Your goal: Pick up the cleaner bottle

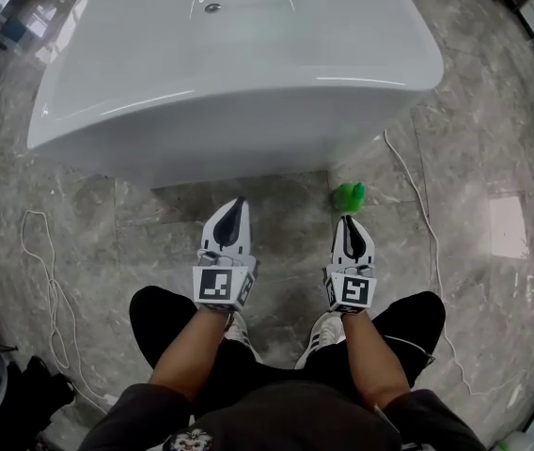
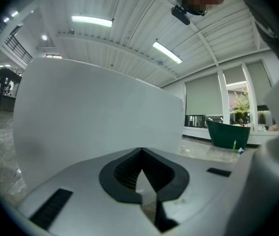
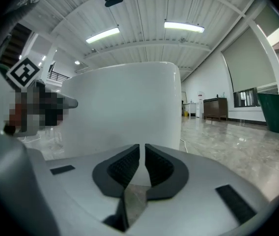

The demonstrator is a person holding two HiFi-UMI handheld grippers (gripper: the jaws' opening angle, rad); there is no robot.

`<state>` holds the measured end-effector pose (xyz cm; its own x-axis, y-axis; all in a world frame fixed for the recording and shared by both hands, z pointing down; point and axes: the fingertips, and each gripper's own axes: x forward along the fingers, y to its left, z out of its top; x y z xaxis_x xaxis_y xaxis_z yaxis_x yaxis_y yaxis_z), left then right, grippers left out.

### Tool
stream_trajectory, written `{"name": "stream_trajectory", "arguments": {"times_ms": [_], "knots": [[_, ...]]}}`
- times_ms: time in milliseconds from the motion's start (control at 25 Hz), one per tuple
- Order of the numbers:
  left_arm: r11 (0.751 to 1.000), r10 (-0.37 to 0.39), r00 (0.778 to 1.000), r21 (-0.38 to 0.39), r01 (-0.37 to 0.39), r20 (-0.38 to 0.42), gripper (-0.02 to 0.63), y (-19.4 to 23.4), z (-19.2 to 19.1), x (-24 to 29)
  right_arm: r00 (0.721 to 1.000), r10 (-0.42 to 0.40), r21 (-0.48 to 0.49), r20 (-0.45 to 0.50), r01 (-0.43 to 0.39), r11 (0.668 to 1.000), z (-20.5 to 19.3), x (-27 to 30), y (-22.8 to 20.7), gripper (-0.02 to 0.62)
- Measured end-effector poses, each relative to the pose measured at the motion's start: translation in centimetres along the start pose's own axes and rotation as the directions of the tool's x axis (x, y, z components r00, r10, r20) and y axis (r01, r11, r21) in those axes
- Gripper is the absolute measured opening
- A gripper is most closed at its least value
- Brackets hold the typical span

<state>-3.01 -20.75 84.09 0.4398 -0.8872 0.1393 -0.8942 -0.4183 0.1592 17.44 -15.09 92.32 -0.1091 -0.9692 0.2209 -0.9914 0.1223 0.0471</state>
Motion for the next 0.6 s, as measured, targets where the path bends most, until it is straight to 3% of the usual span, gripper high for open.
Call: {"name": "stream_trajectory", "arguments": {"times_ms": [80,160,320,600], "knots": [[1.000,-0.002,1.000,-0.006,0.002,0.008,0.006,-0.1,0.1,0.4,0.999,-0.015,0.011,-0.040,0.015,1.000,-2.4,0.0,-0.7,0.029],[1.000,-0.009,1.000,0.003,0.009,0.017,0.006,-0.3,0.5,1.0,0.996,-0.036,0.024,-0.085,0.038,0.999,-4.8,0.1,-1.7,0.122],[1.000,-0.027,0.999,0.012,0.027,0.029,0.006,-1.1,0.8,1.2,0.987,-0.088,0.047,-0.135,0.095,0.994,-7.8,1.1,-4.5,0.206],[1.000,-0.021,0.999,-0.001,0.021,0.025,0.006,-1.8,0.1,0.5,0.976,-0.082,0.051,-0.203,0.094,0.994,-13.9,6.4,-6.6,0.265]]}}
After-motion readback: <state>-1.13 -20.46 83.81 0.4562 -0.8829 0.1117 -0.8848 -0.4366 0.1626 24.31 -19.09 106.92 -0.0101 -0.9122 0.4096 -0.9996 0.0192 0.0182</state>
